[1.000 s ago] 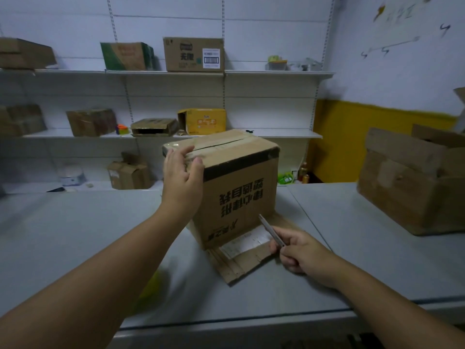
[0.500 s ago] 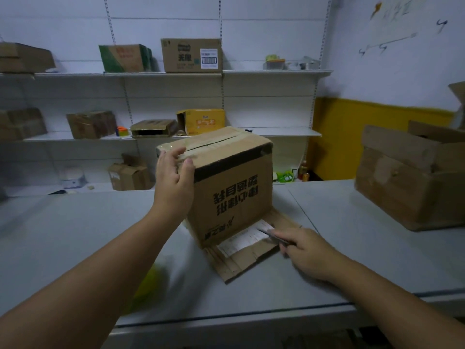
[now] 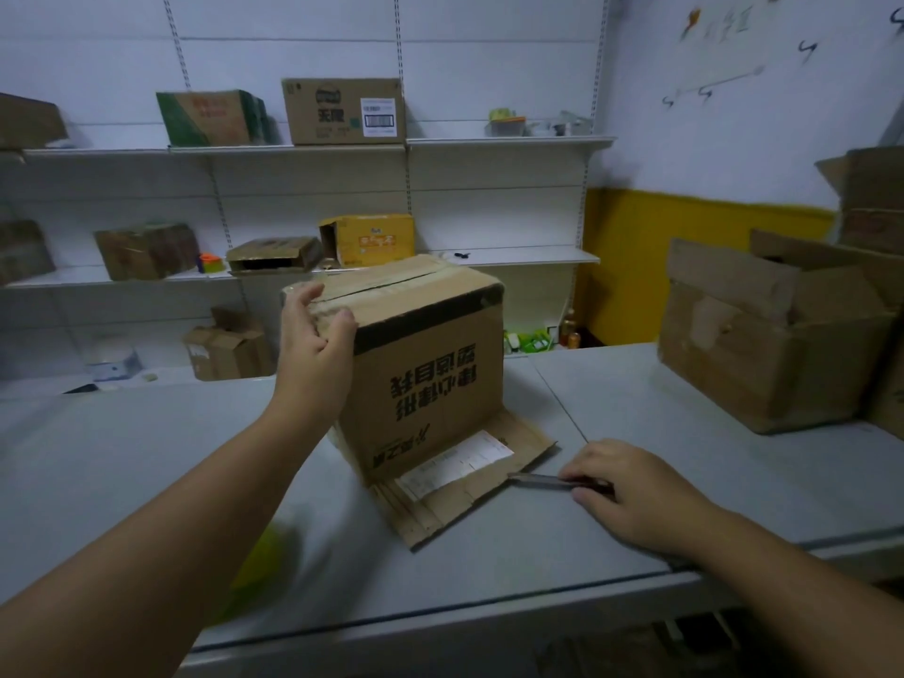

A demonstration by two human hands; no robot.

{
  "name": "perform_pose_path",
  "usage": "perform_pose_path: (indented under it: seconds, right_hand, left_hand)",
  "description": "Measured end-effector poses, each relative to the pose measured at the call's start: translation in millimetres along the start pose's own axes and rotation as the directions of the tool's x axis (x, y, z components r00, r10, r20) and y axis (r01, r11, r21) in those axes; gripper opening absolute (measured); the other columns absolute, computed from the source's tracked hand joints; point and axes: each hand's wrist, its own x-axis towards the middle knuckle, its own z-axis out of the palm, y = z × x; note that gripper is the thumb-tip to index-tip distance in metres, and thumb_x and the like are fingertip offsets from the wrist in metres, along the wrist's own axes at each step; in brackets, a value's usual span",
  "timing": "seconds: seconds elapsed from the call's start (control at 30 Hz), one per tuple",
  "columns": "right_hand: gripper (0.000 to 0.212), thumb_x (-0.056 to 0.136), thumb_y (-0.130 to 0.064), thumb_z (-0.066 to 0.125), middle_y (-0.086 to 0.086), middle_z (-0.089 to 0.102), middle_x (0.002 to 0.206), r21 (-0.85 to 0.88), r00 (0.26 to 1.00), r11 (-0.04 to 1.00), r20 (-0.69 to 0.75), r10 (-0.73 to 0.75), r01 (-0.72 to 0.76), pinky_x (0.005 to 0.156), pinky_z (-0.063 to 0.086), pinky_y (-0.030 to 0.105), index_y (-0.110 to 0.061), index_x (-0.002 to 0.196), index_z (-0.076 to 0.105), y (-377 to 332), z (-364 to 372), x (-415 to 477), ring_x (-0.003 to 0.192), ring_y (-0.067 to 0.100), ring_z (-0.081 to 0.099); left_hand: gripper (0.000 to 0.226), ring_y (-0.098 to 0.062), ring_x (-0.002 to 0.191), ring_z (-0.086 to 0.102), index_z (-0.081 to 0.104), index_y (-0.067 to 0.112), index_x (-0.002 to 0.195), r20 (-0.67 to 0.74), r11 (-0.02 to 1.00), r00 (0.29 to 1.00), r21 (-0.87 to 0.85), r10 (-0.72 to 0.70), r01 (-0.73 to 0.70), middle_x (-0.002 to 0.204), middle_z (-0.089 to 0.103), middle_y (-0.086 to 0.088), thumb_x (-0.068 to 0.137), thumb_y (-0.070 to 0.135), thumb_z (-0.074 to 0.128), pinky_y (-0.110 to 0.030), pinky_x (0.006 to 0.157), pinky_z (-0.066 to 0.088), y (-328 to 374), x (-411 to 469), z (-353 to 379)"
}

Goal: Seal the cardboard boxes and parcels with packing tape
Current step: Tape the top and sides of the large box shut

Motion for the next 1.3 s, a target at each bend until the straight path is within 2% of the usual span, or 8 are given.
perform_pose_path:
  seconds: [0.13, 0.27, 0.43, 0.7, 0.93, 1.03, 1.17, 1.3]
  right_hand:
    - [0.020, 0.090, -0.025, 0.057, -0.021, 0.058, 0.095, 0.009, 0.998, 0.998, 0.000, -0.064, 0.064, 0.081, 0.045, 0.018, -0.029, 0.104, 0.070, 6, 6, -3, 0.091, -0.003, 0.052]
    - [0.017, 0.088, -0.030, 0.062, -0.022, 0.063, 0.097, 0.213, 0.991, 0.976, -0.115, 0.069, -0.043, 0.081, 0.048, 0.020, -0.033, 0.103, 0.069, -1, 3, 11, 0.091, -0.005, 0.057]
    - [0.025, 0.098, -0.030, 0.050, -0.001, 0.058, 0.120, 0.858, 0.881, 0.498, -0.133, 0.454, -0.127, 0.094, 0.047, 0.036, -0.023, 0.121, 0.055, -58, -54, 124, 0.109, 0.016, 0.055]
    - [0.032, 0.096, -0.034, 0.052, 0.009, 0.062, 0.102, 0.878, 0.846, 0.354, 0.099, 0.524, -0.322, 0.063, 0.046, 0.032, -0.009, 0.116, 0.054, -83, -49, 193, 0.087, 0.020, 0.058]
    - [0.026, 0.098, -0.025, 0.051, 0.009, 0.063, 0.100, 0.943, 0.862, 0.223, 0.109, 0.496, -0.247, 0.058, 0.043, 0.026, -0.011, 0.119, 0.055, -89, -53, 183, 0.085, 0.019, 0.060]
    - [0.031, 0.095, -0.022, 0.054, 0.010, 0.064, 0.105, 0.967, 0.889, 0.188, 0.071, 0.452, -0.173, 0.068, 0.049, 0.030, -0.010, 0.123, 0.055, -86, -54, 172, 0.093, 0.022, 0.061]
    - [0.067, 0.067, -0.033, 0.073, 0.010, 0.063, 0.111, 0.976, 0.898, 0.210, -0.134, 0.418, 0.048, 0.081, 0.053, 0.038, -0.009, 0.126, 0.051, -74, -56, 156, 0.104, 0.028, 0.062]
    - [0.076, 0.065, -0.057, 0.077, 0.010, 0.070, 0.110, 0.984, 0.932, -0.074, -0.126, 0.341, 0.160, 0.076, 0.055, 0.035, -0.012, 0.122, 0.055, -69, -74, 143, 0.104, 0.026, 0.065]
  left_hand:
    - [0.051, -0.006, 0.093, 0.049, 0.021, 0.028, 0.144, 0.047, 0.984, 0.988, -0.096, -0.144, 0.148, 0.127, 0.037, 0.002, 0.099, 0.024, 0.043, -0.024, 0.073, 0.044, 5, 13, -12]
    - [0.046, -0.023, 0.099, 0.054, 0.036, 0.020, 0.140, 0.131, 0.885, 0.925, -0.270, -0.356, 0.379, 0.125, 0.046, -0.010, 0.095, 0.013, 0.045, -0.036, 0.085, 0.049, 10, 35, -35]
    - [0.043, -0.029, 0.098, 0.057, 0.042, 0.012, 0.134, 0.166, 0.819, 0.865, -0.277, -0.474, 0.502, 0.110, 0.055, -0.013, 0.094, 0.026, 0.049, -0.037, 0.078, 0.047, 8, 32, -23]
    - [0.055, -0.034, 0.091, 0.060, 0.031, 0.025, 0.144, 0.236, 0.702, 0.822, -0.432, -0.518, 0.566, 0.115, 0.057, -0.017, 0.093, 0.032, 0.052, -0.036, 0.064, 0.048, -2, 29, -13]
    - [0.017, -0.028, 0.078, 0.059, 0.048, 0.014, 0.094, 0.328, 0.633, 0.691, -0.278, -0.644, 0.722, 0.092, 0.064, -0.016, 0.092, 0.031, 0.052, -0.036, 0.061, 0.039, 31, 22, -25]
    - [0.029, -0.033, 0.096, 0.058, 0.043, 0.016, 0.115, 0.379, 0.676, 0.719, -0.264, -0.583, 0.687, 0.107, 0.059, -0.015, 0.089, 0.017, 0.056, -0.050, 0.083, 0.046, 37, 20, -37]
    - [0.100, -0.037, 0.107, 0.054, 0.020, 0.050, 0.139, 0.371, 0.798, 0.865, -0.375, -0.337, 0.472, 0.130, 0.045, -0.011, 0.073, -0.012, 0.063, -0.046, 0.071, 0.055, 43, 15, -55]
    - [0.121, -0.009, 0.112, 0.054, 0.012, 0.058, 0.137, 0.306, 0.877, 0.951, -0.444, -0.043, 0.182, 0.127, 0.047, 0.016, 0.063, -0.022, 0.065, -0.029, 0.071, 0.057, 44, 4, -65]
